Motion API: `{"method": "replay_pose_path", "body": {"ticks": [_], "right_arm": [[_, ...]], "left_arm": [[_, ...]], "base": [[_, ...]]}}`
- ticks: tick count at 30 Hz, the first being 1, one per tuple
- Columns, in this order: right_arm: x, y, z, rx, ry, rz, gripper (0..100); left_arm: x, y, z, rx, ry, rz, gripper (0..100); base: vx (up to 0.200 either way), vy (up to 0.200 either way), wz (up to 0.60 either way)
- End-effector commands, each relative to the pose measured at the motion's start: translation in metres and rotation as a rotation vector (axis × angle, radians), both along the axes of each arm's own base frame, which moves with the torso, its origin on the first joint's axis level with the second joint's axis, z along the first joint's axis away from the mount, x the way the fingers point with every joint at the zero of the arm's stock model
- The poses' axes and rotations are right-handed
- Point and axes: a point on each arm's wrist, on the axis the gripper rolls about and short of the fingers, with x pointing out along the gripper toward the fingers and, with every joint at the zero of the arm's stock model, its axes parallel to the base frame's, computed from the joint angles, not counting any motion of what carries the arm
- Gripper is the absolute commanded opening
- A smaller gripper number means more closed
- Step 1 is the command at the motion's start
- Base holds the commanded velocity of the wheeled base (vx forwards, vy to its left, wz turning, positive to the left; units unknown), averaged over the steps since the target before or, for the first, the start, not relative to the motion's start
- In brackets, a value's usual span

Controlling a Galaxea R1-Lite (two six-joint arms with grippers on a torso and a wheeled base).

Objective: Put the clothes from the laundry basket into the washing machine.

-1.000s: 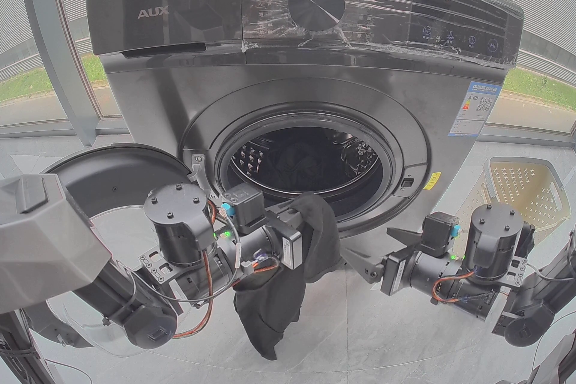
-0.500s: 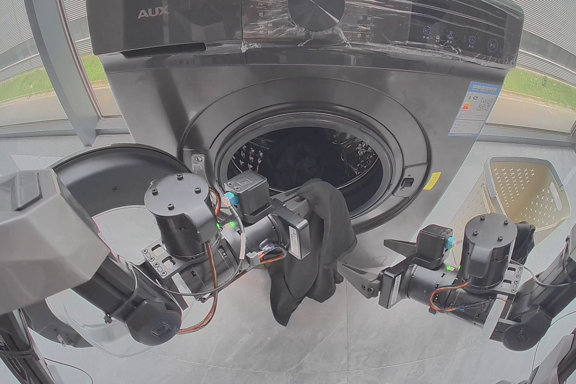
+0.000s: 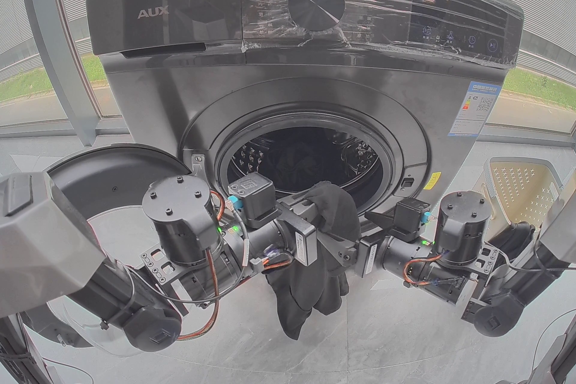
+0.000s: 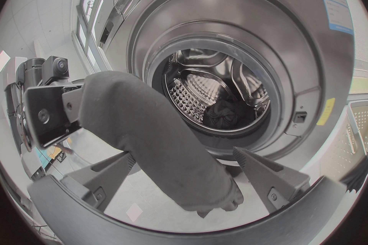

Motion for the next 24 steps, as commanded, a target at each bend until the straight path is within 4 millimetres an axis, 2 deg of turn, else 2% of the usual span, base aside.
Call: {"method": "replay_pose_path", "body": {"ticks": [1,6,10,11,19,24], "right_arm": [[0.012,0.010,-0.013,-0.014,0.002,0.015,100],[0.017,0.014,-0.023,-0.030,0.016,0.011,100],[0.028,0.021,-0.022,0.005,-0.029,0.003,100],[0.029,0.021,-0.022,0.009,-0.034,0.002,0],[0.030,0.021,-0.017,0.022,-0.049,-0.003,0],[0.022,0.021,-0.012,0.028,-0.054,0.009,0]], "left_arm": [[-0.004,-0.002,0.003,-0.007,-0.007,-0.011,0],[-0.005,-0.003,0.004,-0.011,-0.009,-0.019,0],[-0.009,-0.003,0.004,-0.011,-0.009,-0.028,0],[-0.010,-0.003,0.004,-0.009,-0.007,-0.028,0],[-0.008,0.001,-0.005,0.011,0.017,-0.012,0],[-0.005,0.003,-0.007,0.016,0.020,0.004,0]], "base": [[0.000,0.000,0.00],[0.000,0.000,0.00],[0.000,0.000,0.00],[0.000,0.000,0.00],[0.000,0.000,0.00],[0.000,0.000,0.00]]}}
